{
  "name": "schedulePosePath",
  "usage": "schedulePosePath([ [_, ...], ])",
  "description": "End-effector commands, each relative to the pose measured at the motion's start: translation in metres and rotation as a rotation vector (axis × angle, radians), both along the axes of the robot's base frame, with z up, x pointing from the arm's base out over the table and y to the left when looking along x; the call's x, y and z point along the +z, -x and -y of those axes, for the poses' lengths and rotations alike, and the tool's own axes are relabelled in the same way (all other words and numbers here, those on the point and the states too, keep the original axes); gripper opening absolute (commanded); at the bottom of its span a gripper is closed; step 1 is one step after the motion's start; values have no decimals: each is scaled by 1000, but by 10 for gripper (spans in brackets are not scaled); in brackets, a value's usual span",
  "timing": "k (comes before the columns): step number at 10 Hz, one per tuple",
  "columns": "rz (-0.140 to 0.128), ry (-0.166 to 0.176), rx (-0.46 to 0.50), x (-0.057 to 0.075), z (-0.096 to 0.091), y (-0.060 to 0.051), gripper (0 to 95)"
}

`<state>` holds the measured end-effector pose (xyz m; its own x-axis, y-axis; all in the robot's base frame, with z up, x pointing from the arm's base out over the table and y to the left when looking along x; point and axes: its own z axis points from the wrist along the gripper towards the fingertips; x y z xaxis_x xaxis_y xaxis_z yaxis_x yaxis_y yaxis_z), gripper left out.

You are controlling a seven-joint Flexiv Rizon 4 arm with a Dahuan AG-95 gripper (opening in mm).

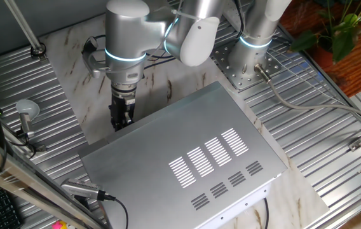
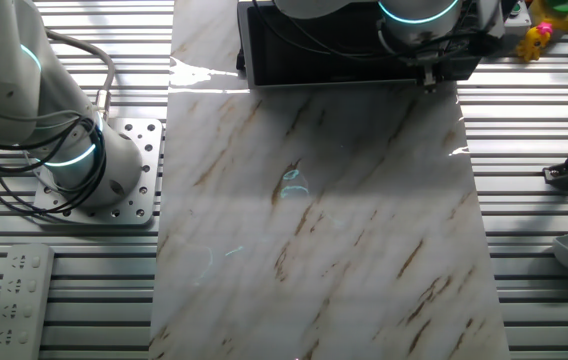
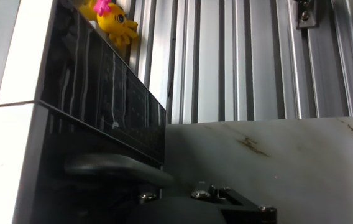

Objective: Open the microwave door

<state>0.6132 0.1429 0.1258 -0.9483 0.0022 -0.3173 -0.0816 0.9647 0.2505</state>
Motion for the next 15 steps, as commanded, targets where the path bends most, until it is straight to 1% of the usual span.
schedulePosePath([
  [1,0,6,5,0,0,0,380],
  [3,5,5,17,0,0,0,380],
  [5,25,-6,17,0,0,0,380],
  [8,25,-4,15,0,0,-2,380],
  [9,24,-4,20,0,1,-3,190],
  [10,21,-3,24,-1,1,-3,190],
  [12,19,-33,38,-1,2,-3,190],
  [13,25,-61,50,-1,2,-3,190],
  [14,24,-56,48,-1,2,-3,190],
  [15,28,-9,59,-2,4,-3,190],
])
